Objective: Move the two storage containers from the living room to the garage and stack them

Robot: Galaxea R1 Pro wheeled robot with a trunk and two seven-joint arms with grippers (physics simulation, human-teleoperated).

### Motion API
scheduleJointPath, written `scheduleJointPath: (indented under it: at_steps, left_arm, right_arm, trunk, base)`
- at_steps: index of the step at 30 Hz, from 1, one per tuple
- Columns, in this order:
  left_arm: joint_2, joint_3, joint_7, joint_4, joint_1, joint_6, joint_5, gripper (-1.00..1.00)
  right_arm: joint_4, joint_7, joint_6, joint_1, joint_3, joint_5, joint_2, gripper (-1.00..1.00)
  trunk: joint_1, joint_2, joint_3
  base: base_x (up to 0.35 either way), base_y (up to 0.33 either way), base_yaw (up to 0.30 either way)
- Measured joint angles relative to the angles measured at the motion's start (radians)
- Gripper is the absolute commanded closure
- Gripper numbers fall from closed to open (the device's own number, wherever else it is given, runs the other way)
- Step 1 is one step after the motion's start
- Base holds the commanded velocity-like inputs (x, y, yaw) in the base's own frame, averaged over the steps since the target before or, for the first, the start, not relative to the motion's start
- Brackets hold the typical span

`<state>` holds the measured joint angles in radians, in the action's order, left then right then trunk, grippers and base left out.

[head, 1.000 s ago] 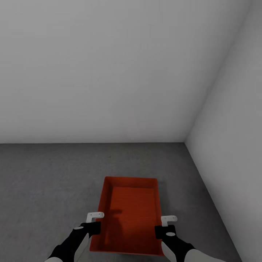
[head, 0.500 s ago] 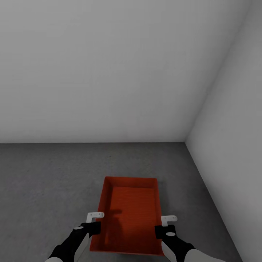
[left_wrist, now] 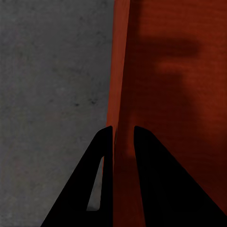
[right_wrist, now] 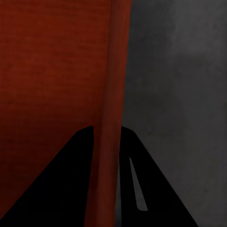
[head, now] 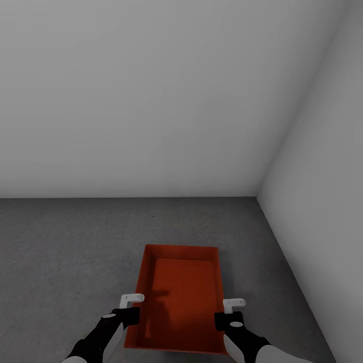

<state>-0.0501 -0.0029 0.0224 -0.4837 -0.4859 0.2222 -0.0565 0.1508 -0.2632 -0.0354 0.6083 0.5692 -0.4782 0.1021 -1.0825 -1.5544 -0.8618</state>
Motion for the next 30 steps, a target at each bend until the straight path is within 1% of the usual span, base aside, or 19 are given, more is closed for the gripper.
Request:
scheduleJointPath:
  at_steps: [6, 8, 10, 30]
  left_arm:
    - [-0.001, -0.001, 0.001, 0.001, -0.002, 0.0, 0.0, 1.0]
    - [-0.004, 0.001, 0.002, -0.009, -0.002, 0.015, 0.009, 1.0]
    - [-0.002, 0.001, 0.001, 0.0, -0.002, 0.005, 0.005, 1.0]
    - [-0.003, -0.001, 0.004, -0.004, -0.002, 0.01, 0.001, 1.0]
  right_arm:
    - [0.0, 0.0, 0.0, 0.0, 0.0, -0.002, 0.0, 1.0]
    - [-0.003, 0.004, 0.0, 0.0, 0.0, -0.009, -0.002, 1.0]
    - [-0.003, 0.001, 0.0, 0.0, 0.003, -0.007, -0.001, 1.0]
    - [0.001, 0.001, 0.004, 0.0, 0.0, -0.005, -0.002, 1.0]
  trunk:
    - [-0.023, -0.042, -0.019]
    - [-0.026, -0.056, -0.025]
    - [-0.026, -0.07, -0.031]
    - [-0.027, -0.07, -0.031]
  base:
    - [0.0, 0.0, 0.0]
    - [0.0, 0.0, 0.0]
    - [0.0, 0.0, 0.0]
    - [0.0, 0.0, 0.0]
